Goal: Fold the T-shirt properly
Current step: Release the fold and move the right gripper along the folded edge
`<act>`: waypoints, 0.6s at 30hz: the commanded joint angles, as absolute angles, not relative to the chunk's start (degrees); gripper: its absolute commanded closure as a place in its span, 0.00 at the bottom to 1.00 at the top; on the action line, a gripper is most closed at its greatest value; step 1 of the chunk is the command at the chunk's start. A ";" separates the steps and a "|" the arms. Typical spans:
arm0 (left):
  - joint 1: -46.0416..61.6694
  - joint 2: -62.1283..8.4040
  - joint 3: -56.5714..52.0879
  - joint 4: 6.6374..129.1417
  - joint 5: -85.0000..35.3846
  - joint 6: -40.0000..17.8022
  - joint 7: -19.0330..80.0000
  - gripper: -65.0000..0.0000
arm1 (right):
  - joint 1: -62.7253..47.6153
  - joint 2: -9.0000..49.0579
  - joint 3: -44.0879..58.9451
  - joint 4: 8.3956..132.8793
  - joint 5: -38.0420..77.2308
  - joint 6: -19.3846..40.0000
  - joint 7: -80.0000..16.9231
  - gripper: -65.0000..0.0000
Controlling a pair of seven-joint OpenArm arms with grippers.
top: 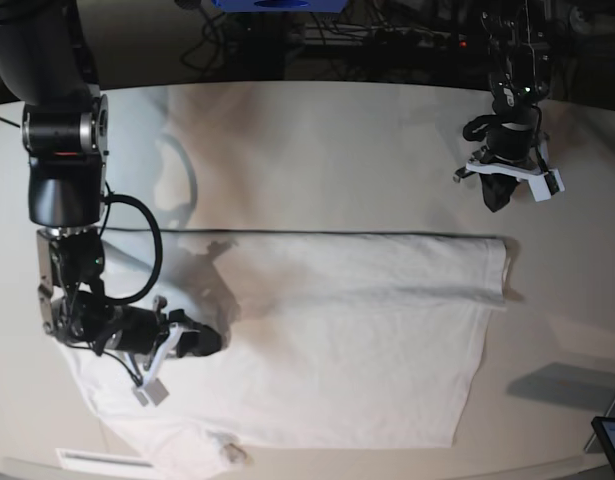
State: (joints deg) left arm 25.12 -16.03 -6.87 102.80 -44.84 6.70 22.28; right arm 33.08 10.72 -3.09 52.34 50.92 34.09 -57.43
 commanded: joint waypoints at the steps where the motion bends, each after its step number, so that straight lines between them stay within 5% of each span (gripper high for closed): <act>1: 25.10 -16.66 -7.25 103.87 -44.79 6.46 20.88 1.00 | 35.82 11.03 -4.18 51.82 52.18 34.59 -55.08 1.00; 12: 25.10 -16.75 -7.25 103.87 -44.79 6.46 20.88 1.00 | 38.99 10.77 -12.53 46.46 52.18 34.51 -48.57 0.99; 14: 25.10 -16.75 -7.25 103.87 -44.79 6.46 20.88 1.00 | 38.99 10.77 -12.53 46.46 52.18 34.51 -48.57 0.93; 18: 25.10 -16.75 -6.90 103.87 -44.79 6.46 20.88 1.00 | 38.90 10.86 -12.53 46.64 52.18 34.51 -48.48 0.64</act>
State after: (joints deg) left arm 25.12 -16.03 -6.74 102.80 -44.84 6.70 22.28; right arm 36.80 10.52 -12.78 45.56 50.85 34.00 -49.74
